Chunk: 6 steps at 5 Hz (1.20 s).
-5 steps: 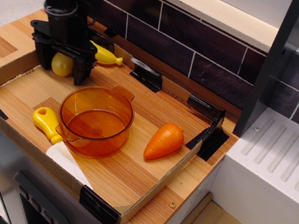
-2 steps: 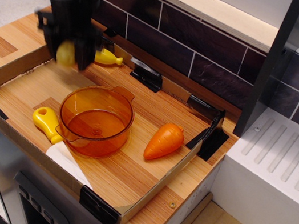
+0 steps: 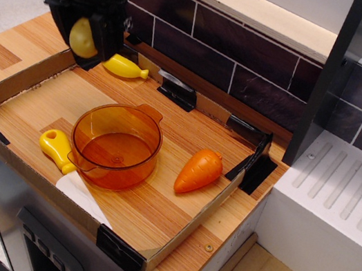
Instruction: Put potato in pot
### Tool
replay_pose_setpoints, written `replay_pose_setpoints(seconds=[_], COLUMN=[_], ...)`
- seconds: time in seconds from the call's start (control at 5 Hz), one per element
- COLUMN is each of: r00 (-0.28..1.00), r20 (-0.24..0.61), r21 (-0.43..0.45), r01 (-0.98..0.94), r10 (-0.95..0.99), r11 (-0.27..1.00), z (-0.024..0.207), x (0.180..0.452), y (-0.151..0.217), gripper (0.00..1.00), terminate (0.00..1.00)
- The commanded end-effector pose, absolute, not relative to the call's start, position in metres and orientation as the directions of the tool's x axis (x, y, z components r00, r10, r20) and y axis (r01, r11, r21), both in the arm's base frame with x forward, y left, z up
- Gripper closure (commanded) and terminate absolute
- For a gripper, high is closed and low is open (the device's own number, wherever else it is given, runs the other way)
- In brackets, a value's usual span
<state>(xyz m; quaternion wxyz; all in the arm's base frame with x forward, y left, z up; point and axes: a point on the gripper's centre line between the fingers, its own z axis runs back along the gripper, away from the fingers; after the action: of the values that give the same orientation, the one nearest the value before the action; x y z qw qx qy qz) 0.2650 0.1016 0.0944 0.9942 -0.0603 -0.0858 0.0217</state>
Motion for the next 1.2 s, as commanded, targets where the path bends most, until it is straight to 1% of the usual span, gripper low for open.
replay_pose_setpoints(seconds=[0.0, 0.2, 0.4, 0.6, 0.8, 1.0], r00=[0.987, 0.991, 0.99, 0.993, 0.994, 0.992], r20=[0.152, 0.121, 0.124, 0.109, 0.103, 0.125], r21=[-0.048, -0.075, -0.089, -0.094, -0.088, -0.075], r01=[0.055, 0.064, 0.073, 0.06, 0.044, 0.015], r10=[-0.048, -0.054, -0.061, -0.049, -0.035, -0.005], r11=[0.997, 0.995, 0.993, 0.994, 0.995, 0.997], z=[0.067, 0.055, 0.058, 0.057, 0.053, 0.075], x=[0.237, 0.233, 0.231, 0.231, 0.233, 0.245], y=[0.079, 0.064, 0.054, 0.049, 0.05, 0.063], gripper=[1.0, 1.0, 1.0, 0.0, 0.0, 0.0], terminate=[0.0, 0.0, 0.0, 0.0, 0.0, 0.0])
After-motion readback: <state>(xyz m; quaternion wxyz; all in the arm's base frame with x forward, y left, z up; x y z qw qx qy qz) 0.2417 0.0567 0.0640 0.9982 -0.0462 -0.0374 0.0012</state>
